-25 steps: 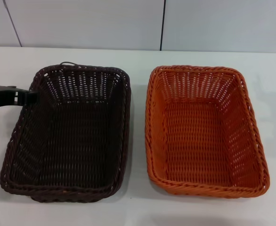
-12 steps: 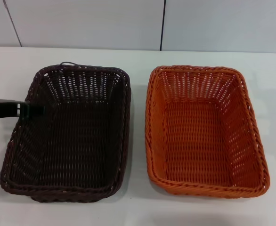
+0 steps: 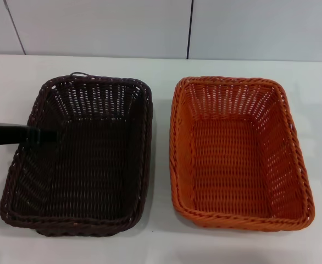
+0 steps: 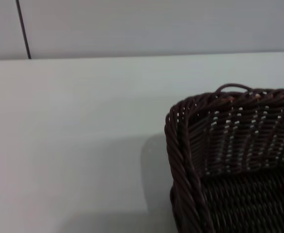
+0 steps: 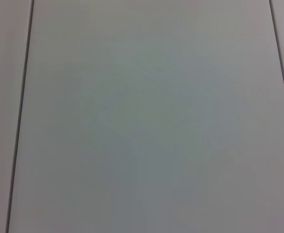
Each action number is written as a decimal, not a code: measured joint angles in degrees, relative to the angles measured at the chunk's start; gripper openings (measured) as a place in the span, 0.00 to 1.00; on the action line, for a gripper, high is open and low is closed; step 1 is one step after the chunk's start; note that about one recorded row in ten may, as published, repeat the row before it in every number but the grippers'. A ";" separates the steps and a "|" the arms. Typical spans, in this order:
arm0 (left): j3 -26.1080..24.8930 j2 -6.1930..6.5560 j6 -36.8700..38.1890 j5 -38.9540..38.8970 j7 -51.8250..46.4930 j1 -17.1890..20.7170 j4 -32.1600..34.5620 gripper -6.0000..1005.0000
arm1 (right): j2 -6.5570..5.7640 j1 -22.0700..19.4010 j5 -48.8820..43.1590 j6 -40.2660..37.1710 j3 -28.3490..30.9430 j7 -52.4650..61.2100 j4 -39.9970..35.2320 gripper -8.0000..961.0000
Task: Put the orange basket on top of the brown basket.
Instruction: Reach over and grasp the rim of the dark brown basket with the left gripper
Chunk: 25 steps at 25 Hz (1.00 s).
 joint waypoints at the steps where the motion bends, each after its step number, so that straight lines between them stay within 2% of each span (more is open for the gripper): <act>1: 0.00 0.00 0.00 0.00 0.00 0.00 0.00 0.84 | -0.02 0.00 0.00 0.00 0.00 -0.01 -0.01 0.81; 4: 0.07 0.01 -0.59 -0.15 0.00 -0.24 0.39 0.84 | -0.07 -0.02 -0.27 0.00 0.00 -0.04 -0.01 0.81; 23: 1.24 0.01 -1.73 0.22 0.01 -0.51 -0.11 0.27 | -0.06 -1.17 -0.54 -0.54 -0.53 -0.11 0.58 0.81; 25: 1.25 0.02 -1.79 0.23 0.02 -0.50 -0.25 0.24 | -0.06 -1.24 -0.58 -0.54 -0.53 -0.12 0.60 0.81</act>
